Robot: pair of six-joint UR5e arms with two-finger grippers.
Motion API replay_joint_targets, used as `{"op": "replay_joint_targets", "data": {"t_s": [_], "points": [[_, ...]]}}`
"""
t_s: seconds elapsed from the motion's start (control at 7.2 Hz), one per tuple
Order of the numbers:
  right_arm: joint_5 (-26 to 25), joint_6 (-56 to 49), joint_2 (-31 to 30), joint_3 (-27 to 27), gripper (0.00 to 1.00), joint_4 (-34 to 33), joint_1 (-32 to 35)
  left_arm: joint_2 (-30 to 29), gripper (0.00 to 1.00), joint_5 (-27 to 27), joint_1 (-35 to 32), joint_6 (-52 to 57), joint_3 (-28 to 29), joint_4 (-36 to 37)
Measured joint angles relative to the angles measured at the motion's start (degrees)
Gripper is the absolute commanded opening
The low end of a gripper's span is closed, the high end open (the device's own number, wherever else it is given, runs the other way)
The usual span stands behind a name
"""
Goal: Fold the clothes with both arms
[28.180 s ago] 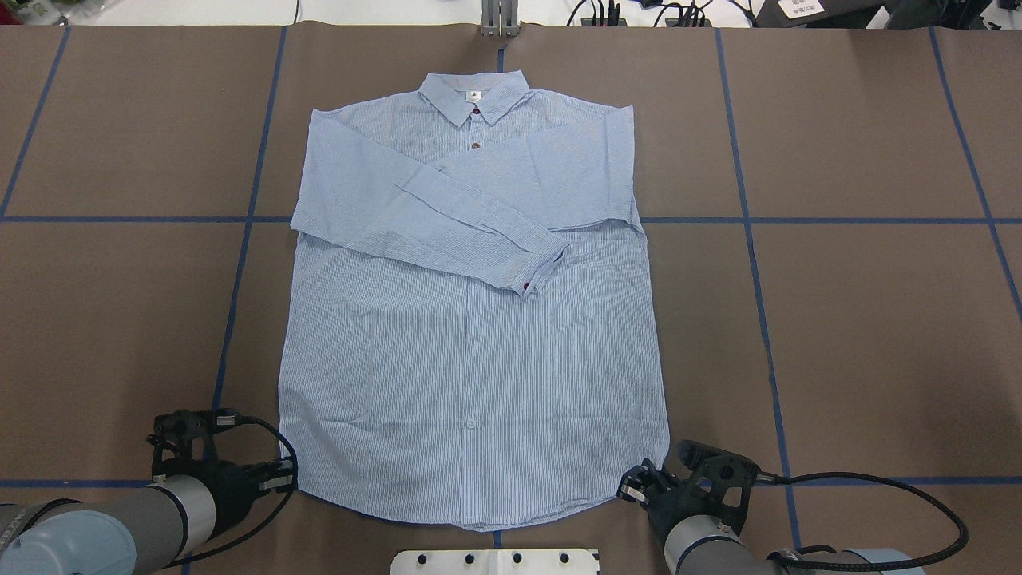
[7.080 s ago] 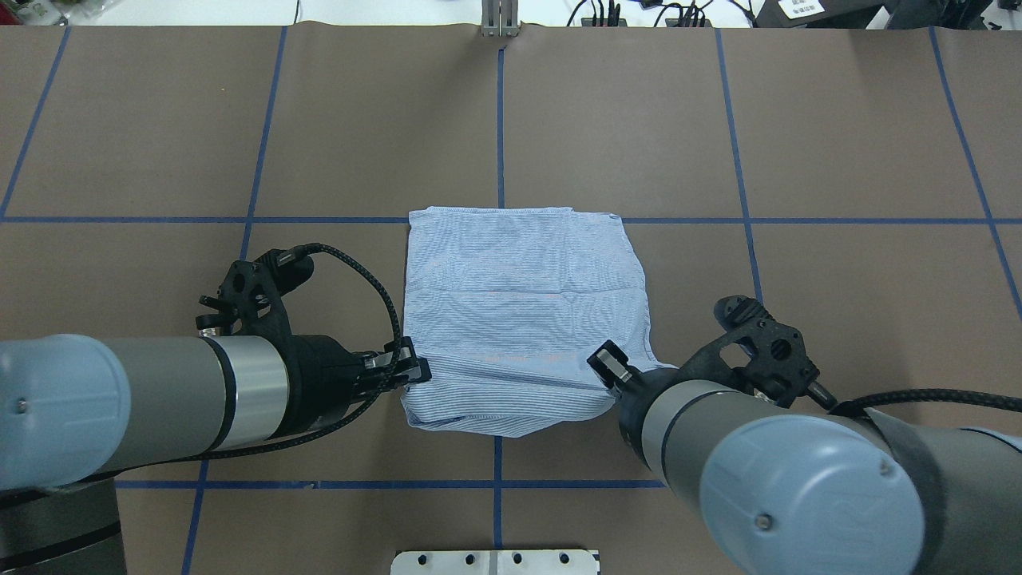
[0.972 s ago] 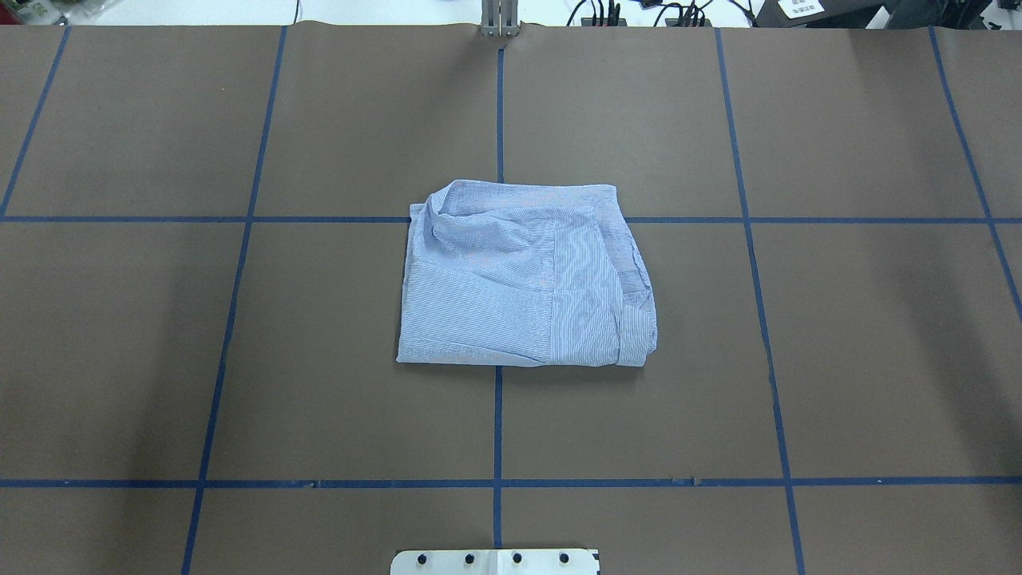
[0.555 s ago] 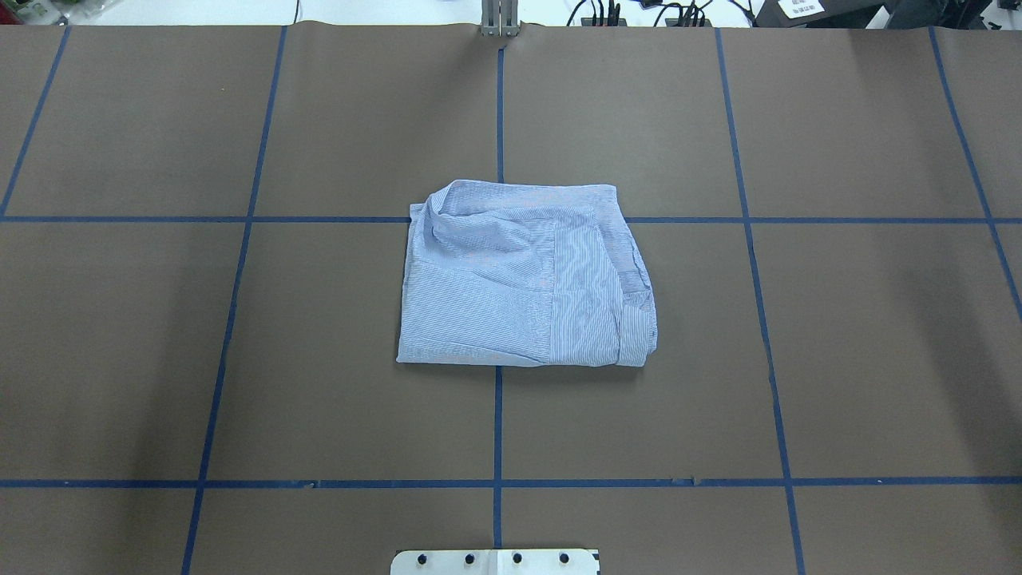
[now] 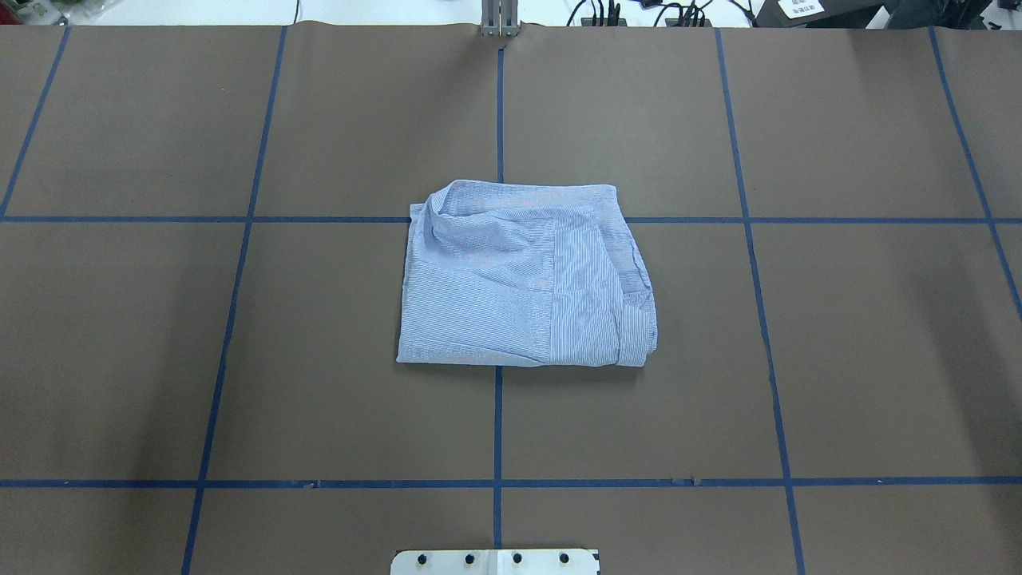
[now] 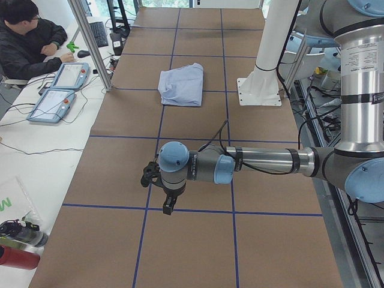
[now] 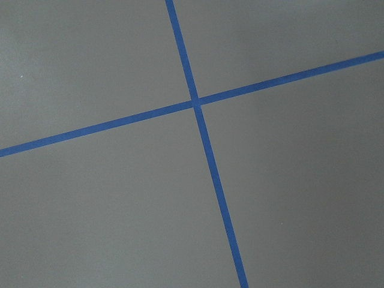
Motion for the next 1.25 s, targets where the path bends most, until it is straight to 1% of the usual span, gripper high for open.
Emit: {"op": "replay_joint_targets", "data": {"t_s": [1.25], "points": [[-0.29, -0.62, -0.04, -0.31, 1.0, 0.16, 0.0, 1.49, 1.0, -0.08, 0.0, -0.15, -0.16, -0.01]]}}
